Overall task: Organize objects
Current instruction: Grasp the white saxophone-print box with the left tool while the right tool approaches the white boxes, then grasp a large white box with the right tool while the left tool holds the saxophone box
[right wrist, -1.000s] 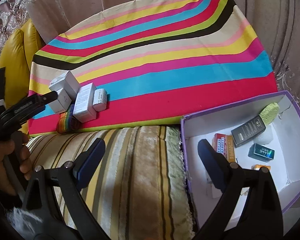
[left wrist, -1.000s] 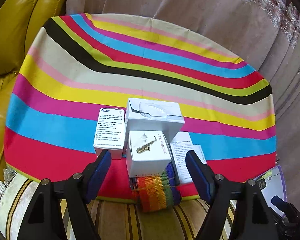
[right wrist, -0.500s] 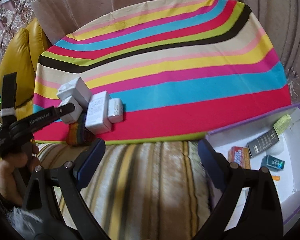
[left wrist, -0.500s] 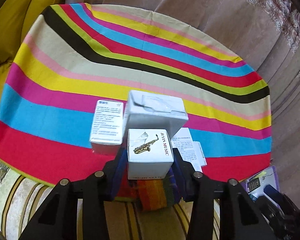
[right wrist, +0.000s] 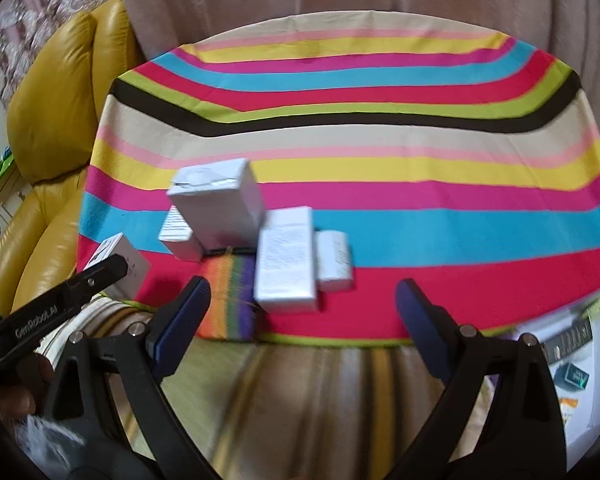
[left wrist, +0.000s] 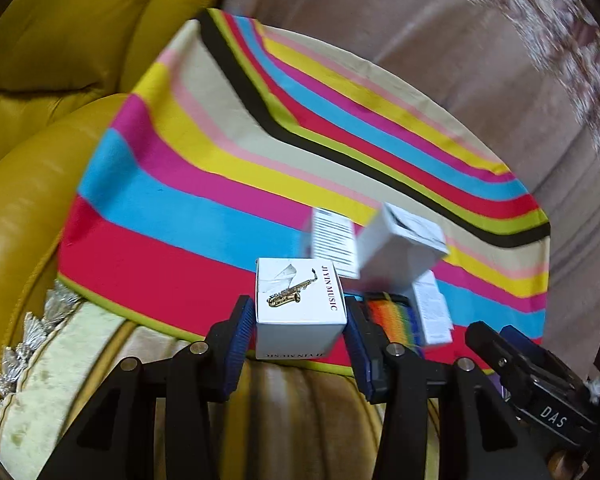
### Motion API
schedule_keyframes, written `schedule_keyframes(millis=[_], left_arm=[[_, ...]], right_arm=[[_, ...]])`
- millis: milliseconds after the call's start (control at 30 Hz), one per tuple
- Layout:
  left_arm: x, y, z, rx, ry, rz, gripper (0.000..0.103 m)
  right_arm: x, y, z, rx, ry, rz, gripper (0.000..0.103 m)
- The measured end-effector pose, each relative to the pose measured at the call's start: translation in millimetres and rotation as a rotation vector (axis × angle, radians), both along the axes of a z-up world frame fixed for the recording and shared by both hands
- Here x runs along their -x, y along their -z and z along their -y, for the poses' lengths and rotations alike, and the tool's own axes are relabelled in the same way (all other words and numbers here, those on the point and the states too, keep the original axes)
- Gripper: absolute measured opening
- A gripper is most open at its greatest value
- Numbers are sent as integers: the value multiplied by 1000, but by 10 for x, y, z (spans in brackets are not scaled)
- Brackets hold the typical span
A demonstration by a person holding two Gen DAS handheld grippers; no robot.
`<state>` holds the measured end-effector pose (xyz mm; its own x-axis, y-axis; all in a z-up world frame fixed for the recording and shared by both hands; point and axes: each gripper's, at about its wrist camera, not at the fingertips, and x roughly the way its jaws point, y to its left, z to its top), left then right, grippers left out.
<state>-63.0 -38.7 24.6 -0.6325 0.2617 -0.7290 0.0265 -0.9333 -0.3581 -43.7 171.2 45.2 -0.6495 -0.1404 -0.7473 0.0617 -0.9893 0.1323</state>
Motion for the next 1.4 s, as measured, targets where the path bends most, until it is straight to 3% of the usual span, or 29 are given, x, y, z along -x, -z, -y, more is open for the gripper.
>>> schedule_keyframes(millis=[400,900,1033,1400], left_arm=[[107,140,364,-72,-69,12,46],[207,253,439,-106,-79,32,46],[237,270,423,-101,-74,39,46],[332,244,357,-63,-65,24,46]], right_arm=[[372,68,537,-61,-65,-17,95],[777,209,681,-104,-58,-7,95],[846,249,647,-103,-69,4,71],[946,156,433,-61,-39,-71,70]])
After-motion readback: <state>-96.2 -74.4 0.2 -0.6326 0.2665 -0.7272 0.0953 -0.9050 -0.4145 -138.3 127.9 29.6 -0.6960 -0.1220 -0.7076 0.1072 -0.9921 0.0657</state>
